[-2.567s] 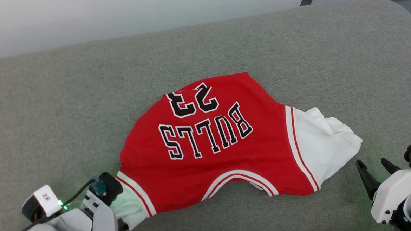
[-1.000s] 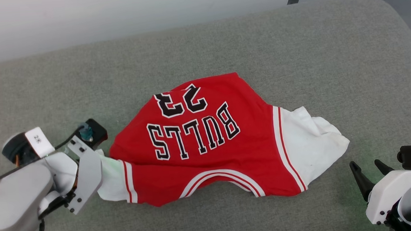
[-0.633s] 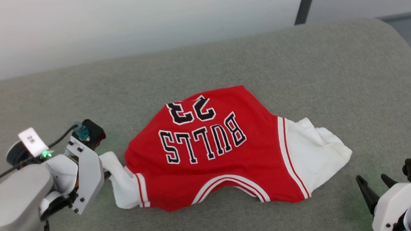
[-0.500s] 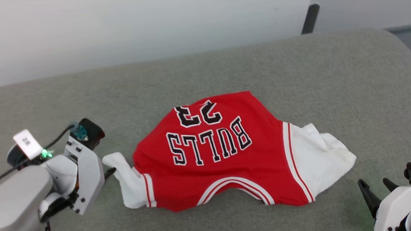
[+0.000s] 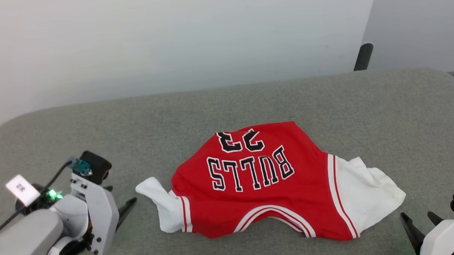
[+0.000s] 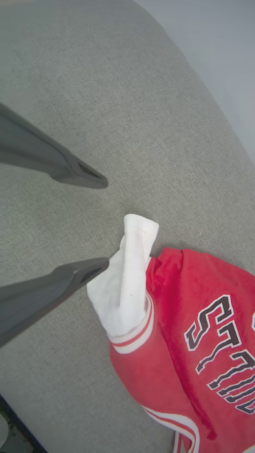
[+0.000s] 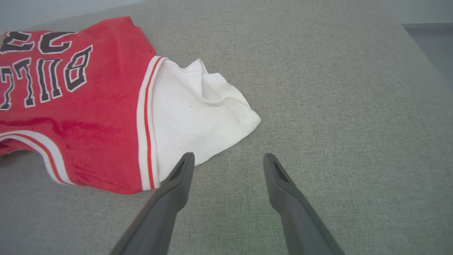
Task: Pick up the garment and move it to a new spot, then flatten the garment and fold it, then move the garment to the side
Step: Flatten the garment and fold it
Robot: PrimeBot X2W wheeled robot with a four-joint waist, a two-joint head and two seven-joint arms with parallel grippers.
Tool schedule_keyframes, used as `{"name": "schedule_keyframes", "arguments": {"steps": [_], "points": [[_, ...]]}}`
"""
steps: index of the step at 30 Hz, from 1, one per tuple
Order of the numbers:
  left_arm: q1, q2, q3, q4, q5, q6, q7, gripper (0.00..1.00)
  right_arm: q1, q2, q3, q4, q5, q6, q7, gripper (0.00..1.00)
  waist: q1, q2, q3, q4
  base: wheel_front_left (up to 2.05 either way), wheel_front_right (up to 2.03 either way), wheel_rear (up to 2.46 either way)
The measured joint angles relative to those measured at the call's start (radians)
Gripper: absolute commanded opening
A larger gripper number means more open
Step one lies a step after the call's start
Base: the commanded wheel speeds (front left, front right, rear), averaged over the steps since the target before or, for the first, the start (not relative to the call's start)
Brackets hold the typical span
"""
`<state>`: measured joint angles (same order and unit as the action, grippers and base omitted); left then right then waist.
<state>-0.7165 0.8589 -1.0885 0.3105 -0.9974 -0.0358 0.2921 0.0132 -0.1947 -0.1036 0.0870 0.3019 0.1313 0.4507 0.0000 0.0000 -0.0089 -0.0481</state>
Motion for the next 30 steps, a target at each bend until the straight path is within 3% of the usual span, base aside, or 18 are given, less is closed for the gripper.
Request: {"name": "schedule_keyframes", "arguments": {"steps": [7,14,20,30], "points": [[0.064,-0.012,0.013,-0.014,-0.086,0.009,-0.001,1.0,0.022,0.002,-0.015,-0.021,0.003,0.0,0.009,1.0,0.0,0.0,-0.016,0.015,0.0,0.0,0.0],[0.067,-0.069,0.024,0.042,-0.194,-0.006,0.09,1.0,0.019,0.0,-0.013,-0.037,0.003,0.0,0.021,1.0,0.0,0.0001,-0.002,0.018,0.0,0.0,0.0],[0.025,-0.117,0.024,0.105,-0.238,-0.018,0.171,1.0,-0.002,-0.006,0.001,-0.045,0.003,0.0,0.025,1.0,0.0,0.0,0.024,0.002,0.0,0.0,0.0],[0.012,-0.165,0.043,0.186,-0.307,-0.043,0.214,1.0,-0.024,-0.016,0.007,-0.04,0.006,0.0,0.018,1.0,0.0,0.0,0.084,-0.042,0.0,0.0,0.0]]}}
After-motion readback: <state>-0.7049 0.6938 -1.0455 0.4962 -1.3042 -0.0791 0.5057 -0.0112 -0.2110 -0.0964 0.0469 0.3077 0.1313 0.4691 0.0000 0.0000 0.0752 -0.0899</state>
